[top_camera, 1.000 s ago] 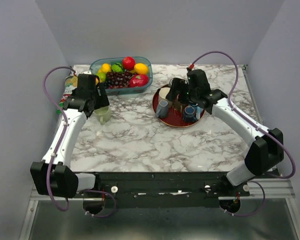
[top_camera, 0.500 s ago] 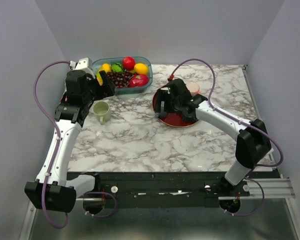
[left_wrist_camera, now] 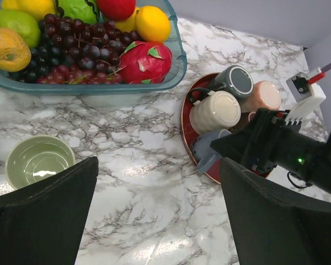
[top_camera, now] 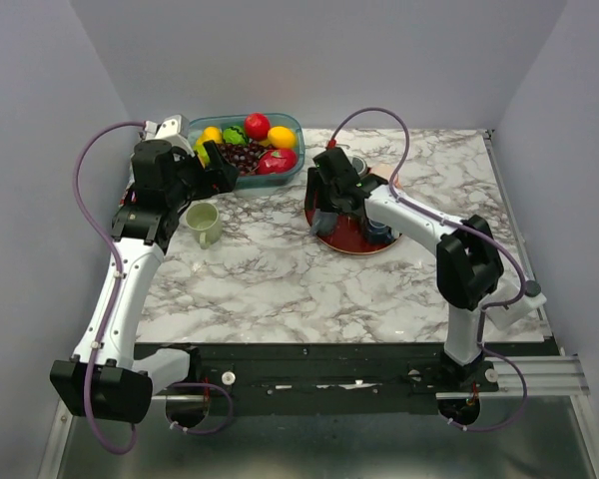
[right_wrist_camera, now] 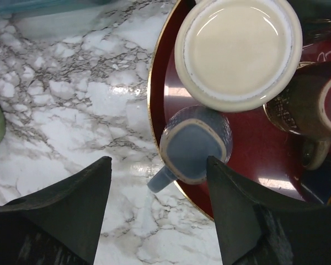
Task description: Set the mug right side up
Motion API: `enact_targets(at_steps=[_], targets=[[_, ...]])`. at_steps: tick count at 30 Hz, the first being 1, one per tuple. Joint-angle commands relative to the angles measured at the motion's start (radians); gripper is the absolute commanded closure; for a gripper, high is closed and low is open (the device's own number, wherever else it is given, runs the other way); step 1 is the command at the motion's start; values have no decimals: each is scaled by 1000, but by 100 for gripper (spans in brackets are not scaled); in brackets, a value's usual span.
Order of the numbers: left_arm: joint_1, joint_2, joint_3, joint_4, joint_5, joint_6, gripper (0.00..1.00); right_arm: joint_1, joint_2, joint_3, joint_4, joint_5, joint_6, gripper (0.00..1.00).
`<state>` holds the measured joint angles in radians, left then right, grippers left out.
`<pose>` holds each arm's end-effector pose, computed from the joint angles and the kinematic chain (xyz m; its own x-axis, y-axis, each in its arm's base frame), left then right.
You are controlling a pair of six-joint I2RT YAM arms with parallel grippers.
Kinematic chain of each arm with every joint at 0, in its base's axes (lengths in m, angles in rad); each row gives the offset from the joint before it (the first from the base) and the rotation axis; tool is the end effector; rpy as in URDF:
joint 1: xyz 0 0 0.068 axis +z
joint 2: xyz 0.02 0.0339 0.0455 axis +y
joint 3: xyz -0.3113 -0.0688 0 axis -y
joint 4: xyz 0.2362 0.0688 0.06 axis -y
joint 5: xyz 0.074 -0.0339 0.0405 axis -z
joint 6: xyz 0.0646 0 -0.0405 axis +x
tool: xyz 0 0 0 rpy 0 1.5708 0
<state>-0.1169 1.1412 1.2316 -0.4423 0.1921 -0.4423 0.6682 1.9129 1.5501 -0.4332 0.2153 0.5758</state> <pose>0.2460 -0.0413 0.4302 -0.4346 -0.3720 -0.8202 0.1178 0.8794 -0.4613 0.3716 0.2757 0.2811 -0.7361 0.0966 -0.6699 -0.1039 0.9619 0.2529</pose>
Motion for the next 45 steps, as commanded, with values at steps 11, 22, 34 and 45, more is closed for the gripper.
enact_targets(at_steps=[11,22,34,45], targets=[[5,5,-58,27,27,8,1,22,83,97,-219,228,25,15],[5,-3,-86,25,20,11,1,54,55,91,-211,323,-2,2],[5,-6,-109,28,7,14,1,57,55,59,-196,263,1,5],[5,-3,-124,17,10,24,1,57,133,84,-236,283,55,0]])
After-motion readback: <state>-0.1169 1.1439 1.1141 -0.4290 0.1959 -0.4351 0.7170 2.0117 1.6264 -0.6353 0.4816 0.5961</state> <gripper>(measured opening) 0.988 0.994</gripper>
